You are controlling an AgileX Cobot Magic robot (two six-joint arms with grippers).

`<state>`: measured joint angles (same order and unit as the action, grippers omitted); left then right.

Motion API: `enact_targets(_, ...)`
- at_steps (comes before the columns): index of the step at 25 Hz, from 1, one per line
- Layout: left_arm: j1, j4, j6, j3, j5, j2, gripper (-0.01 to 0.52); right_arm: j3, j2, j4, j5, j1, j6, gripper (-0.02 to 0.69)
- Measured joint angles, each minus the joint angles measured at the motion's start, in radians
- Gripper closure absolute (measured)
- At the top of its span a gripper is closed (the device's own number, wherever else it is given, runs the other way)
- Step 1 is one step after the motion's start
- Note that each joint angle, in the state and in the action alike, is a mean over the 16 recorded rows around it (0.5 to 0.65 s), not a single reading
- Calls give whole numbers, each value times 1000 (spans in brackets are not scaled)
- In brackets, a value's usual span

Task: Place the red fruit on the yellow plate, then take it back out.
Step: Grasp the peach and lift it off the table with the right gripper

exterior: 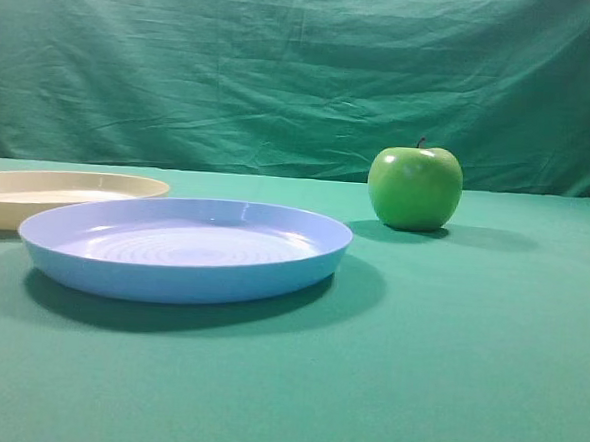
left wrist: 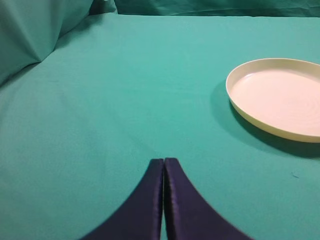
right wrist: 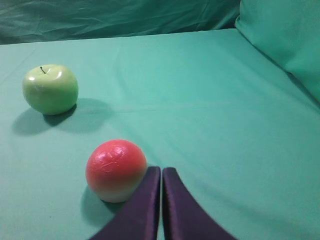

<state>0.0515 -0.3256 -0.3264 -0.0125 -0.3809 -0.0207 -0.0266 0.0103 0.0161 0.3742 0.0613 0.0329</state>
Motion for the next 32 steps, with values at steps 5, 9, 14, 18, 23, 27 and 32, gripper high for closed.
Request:
enact_targets(5,0,0,0,0,0,0,514,0,0,0,0,0,0,665)
enact_targets(9,0,0,0,0,0,0,514,0,0,0,0,0,0,665)
enact_targets(14,0,0,0,0,0,0,514,0,0,0,0,0,0,665)
enact_targets(18,0,0,0,0,0,0,514,0,0,0,-2,0,0,665)
enact_targets(23,0,0,0,0,0,0,514,0,0,-21,-68,0,19,665)
enact_targets(27,0,0,0,0,0,0,514,0,0,-47,-192,0,42,665)
enact_targets(32,0,0,0,0,0,0,514,45,-3,-70,-307,0,74,665)
